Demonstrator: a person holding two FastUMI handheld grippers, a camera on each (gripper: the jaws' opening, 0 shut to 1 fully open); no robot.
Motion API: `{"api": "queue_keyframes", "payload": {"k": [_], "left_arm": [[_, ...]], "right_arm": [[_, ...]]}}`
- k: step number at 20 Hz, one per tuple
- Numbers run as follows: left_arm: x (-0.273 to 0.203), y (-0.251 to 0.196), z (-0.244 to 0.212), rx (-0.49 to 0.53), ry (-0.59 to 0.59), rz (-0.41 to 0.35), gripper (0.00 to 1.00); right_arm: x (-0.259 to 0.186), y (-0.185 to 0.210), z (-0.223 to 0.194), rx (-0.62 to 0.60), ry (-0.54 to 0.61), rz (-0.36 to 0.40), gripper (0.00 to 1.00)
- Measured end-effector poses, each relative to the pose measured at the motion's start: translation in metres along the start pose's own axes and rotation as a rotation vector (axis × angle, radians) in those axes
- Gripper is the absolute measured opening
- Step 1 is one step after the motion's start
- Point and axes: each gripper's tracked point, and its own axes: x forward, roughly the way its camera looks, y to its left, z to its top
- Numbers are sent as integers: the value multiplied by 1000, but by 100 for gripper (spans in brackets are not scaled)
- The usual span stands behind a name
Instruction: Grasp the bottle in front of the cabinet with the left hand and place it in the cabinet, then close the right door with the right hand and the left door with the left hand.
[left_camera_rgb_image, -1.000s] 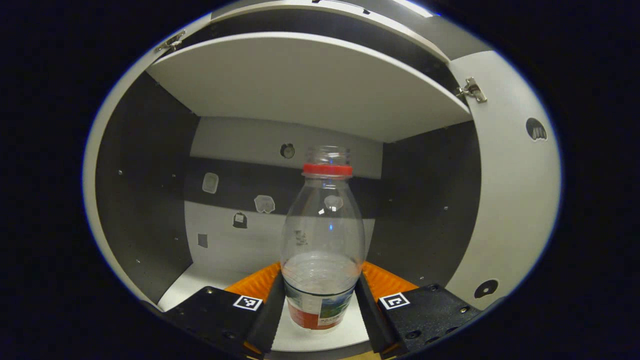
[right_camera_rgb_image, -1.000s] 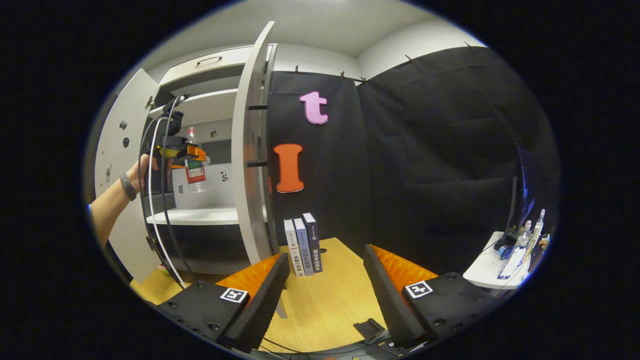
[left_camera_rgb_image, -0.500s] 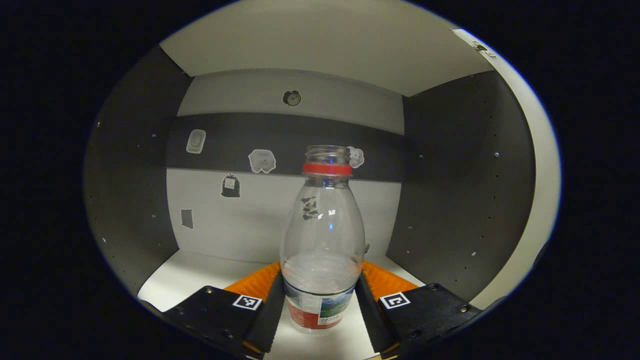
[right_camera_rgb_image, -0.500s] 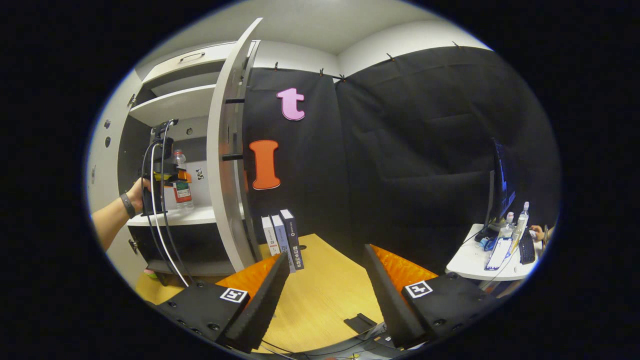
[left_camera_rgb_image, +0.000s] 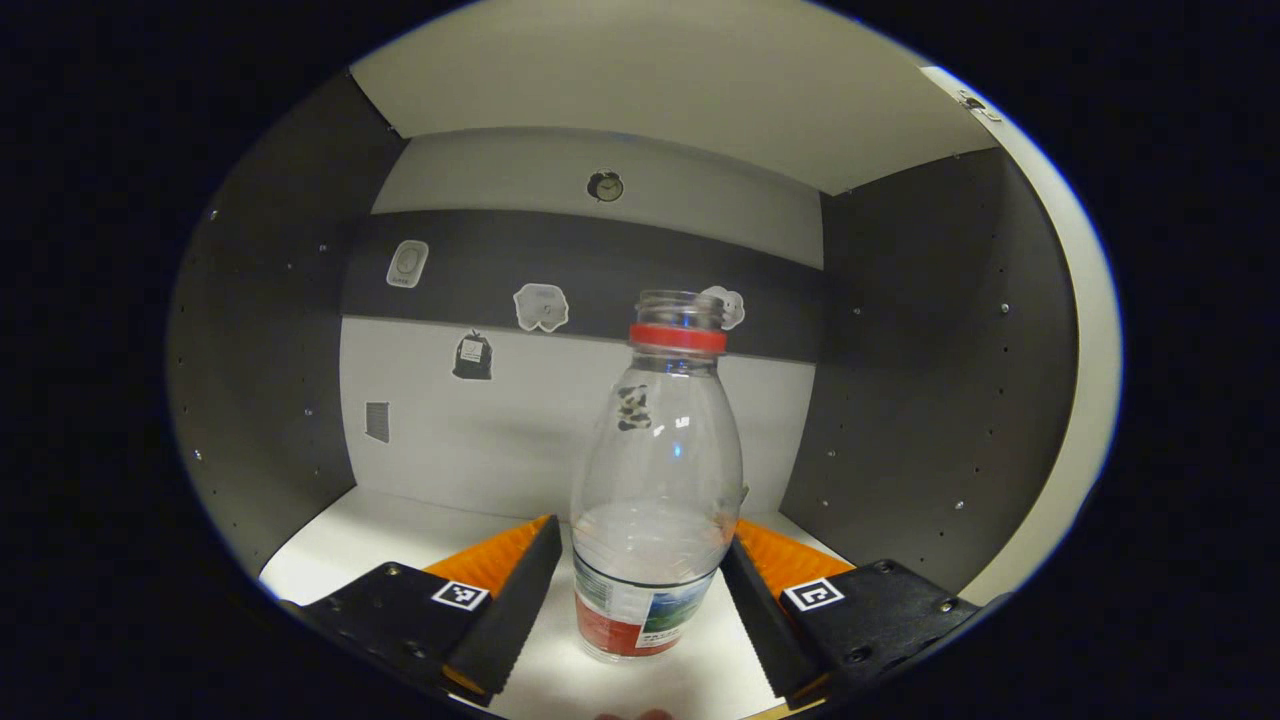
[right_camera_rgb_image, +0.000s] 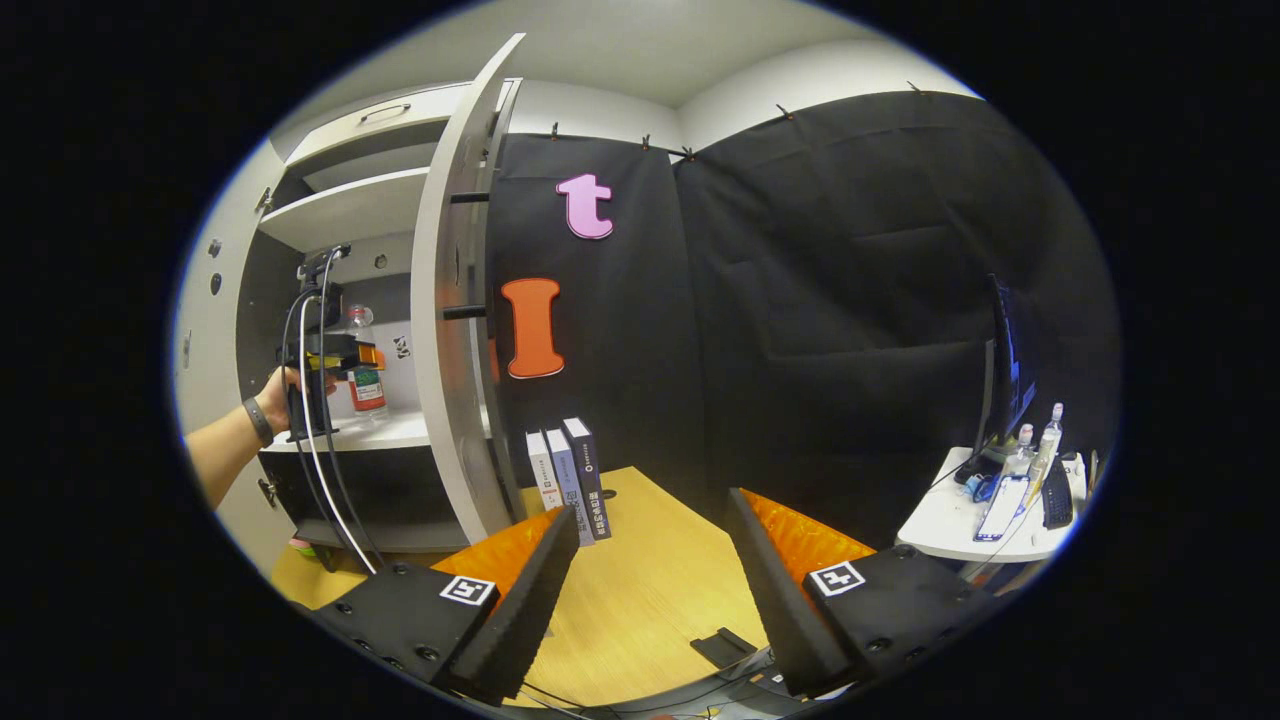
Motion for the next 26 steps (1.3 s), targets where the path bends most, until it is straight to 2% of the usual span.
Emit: {"api": "queue_keyframes", "payload": {"k": [2, 3, 4, 5, 6, 7, 8, 10, 11, 12, 13, 15, 20, 26], "left_arm": [[-7, -5, 13, -8, -41, -10, 95], [-12, -7, 21, -9, -67, -9, 95], [-17, -7, 31, -8, -99, -2, 95], [-24, -7, 42, -8, -133, 3, 94], [-31, -8, 55, -9, -171, 8, 95], [-41, -9, 66, -15, -203, 9, 95], [-51, -10, 77, -25, -248, 13, 94], [-80, -9, 99, -44, -318, 27, 95], [-97, -9, 108, -51, -344, 39, 94], [-114, -11, 116, -54, -367, 43, 94], [-126, -12, 121, -51, -379, 48, 94], [-157, -17, 125, -44, -400, 52, 94], [-246, -56, 110, -15, -390, 6, 94], [-333, -76, 46, -41, -331, 73, 94]], "right_arm": [[0, -1, 0, -1, -1, 4, 98], [-2, -3, 0, 0, 0, 7, 89], [-4, -4, 1, 1, 2, 10, 89], [-3, -5, 0, 2, 1, 15, 98], [-5, -7, 1, 2, -1, 19, 89], [-7, -9, 3, 1, -4, 24, 89], [-8, -10, 4, -1, -7, 29, 98], [-10, -13, 7, 2, -12, 43, 98], [-12, -14, 10, 5, -16, 54, 89], [-14, -13, 12, 6, -20, 68, 89], [-13, -12, 14, 6, -24, 85, 98], [-16, -9, 18, 3, -35, 128, 98], [-21, 7, 19, -2, -40, 270, 98], [-42, 32, 16, 22, -14, 479, 98]]}}
